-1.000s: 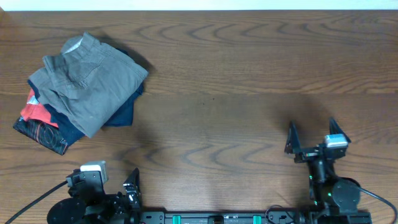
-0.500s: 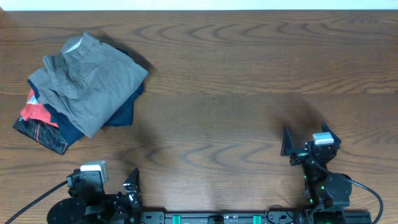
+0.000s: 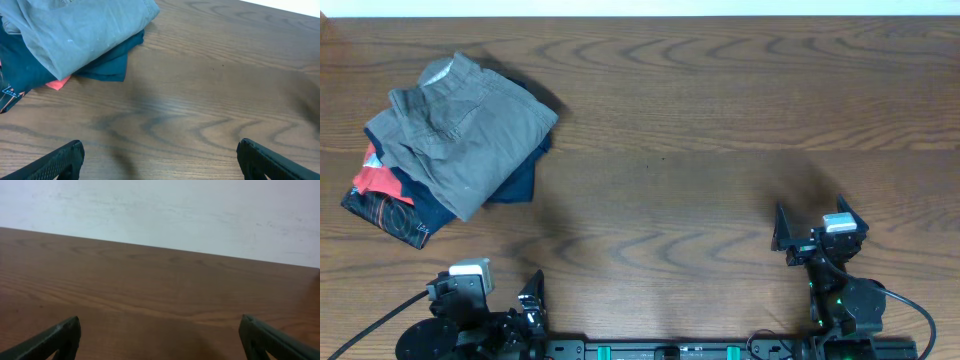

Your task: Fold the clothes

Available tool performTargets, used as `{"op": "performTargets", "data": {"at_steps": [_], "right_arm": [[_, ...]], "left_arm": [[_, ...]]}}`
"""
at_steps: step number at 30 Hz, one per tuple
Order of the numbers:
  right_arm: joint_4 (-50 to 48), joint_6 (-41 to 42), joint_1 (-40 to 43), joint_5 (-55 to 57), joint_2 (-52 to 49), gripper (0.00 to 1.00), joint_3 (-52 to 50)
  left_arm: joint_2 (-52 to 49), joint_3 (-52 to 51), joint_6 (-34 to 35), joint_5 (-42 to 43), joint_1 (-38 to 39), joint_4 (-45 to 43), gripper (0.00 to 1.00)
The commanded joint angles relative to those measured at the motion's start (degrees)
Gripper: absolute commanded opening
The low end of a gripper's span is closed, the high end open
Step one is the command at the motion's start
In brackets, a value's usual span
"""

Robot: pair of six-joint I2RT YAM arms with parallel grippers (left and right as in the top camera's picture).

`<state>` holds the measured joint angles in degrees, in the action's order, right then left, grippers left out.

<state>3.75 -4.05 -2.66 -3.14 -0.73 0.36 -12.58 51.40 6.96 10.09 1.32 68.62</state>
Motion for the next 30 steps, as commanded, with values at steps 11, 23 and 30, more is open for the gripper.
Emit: {"op": "performTargets", "data": {"at_steps": [11,23,30], "right_arm": [[0.3,-0.9,-0.4,-0.1,0.2,0.99,0.0],[0.3,-0.9,-0.4,-0.1,0.2,0.99,0.0],[0.3,-0.9,-0.4,-0.1,0.2,0.99,0.0]], "left_arm": [[1.0,-3.2,-3.8,-0.6,-1.8,-4.9,0.98],[12.4,-30.4,-4.4,-0.3,-3.3,-29.9,0.98],[12.5,-45.7,-4.4,-0.3,-3.1,-54.2,0.98]]}}
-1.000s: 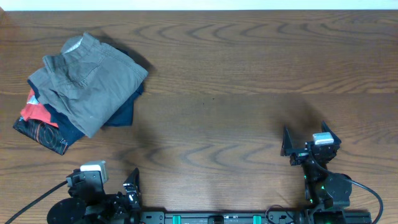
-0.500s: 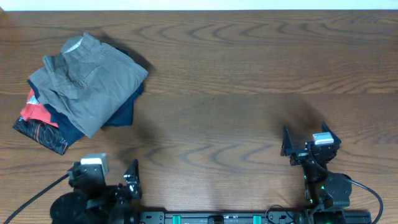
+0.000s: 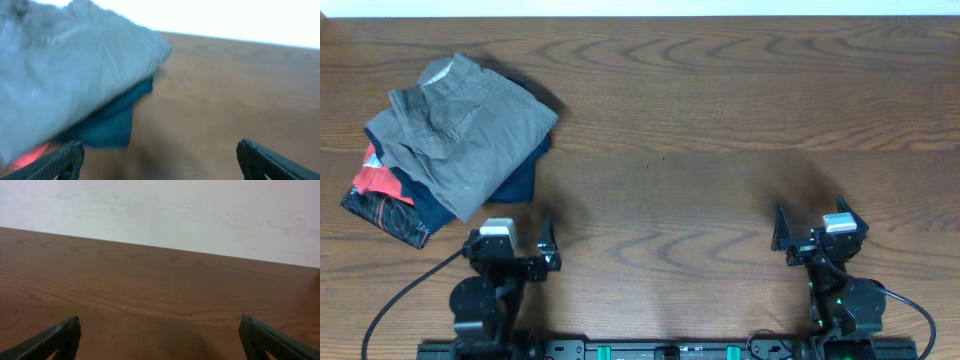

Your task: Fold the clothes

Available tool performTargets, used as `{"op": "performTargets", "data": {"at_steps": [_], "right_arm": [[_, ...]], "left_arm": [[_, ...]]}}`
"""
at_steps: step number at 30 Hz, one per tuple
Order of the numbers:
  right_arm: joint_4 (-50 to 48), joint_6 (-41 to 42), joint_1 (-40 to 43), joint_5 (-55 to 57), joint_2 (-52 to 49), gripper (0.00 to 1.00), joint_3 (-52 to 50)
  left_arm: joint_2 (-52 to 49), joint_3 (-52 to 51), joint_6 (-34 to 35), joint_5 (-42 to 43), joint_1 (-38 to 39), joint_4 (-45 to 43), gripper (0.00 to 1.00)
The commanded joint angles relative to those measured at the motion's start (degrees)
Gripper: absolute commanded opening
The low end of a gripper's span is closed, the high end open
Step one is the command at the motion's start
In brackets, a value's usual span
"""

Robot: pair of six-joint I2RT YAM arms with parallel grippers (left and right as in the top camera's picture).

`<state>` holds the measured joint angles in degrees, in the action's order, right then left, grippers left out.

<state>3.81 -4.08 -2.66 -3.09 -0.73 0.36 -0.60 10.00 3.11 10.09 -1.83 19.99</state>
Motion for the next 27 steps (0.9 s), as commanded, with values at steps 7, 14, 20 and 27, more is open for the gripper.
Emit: {"op": "performTargets", "data": {"at_steps": [7,14,20,27], "right_arm": [[0.2,-0.9,-0.4,-0.1,0.2,0.99,0.0],[0.2,-0.9,-0.4,-0.1,0.2,0.99,0.0],[0.2,-0.9,-0.4,-0.1,0.2,0.99,0.0],[0.2,-0.9,-0.4,-0.1,0.2,0.99,0.0]], "left_arm": [[0.5,-9.8,-0.8,-2.0,0.0,-17.9,0.98],[0.4,-9.8,-0.8,-2.0,0.0,-16.9,0.98],[0.4,-9.8,-0.8,-2.0,0.0,-16.9,0.98],[0.4,-9.8,-0.8,-2.0,0.0,-16.9,0.98]]}}
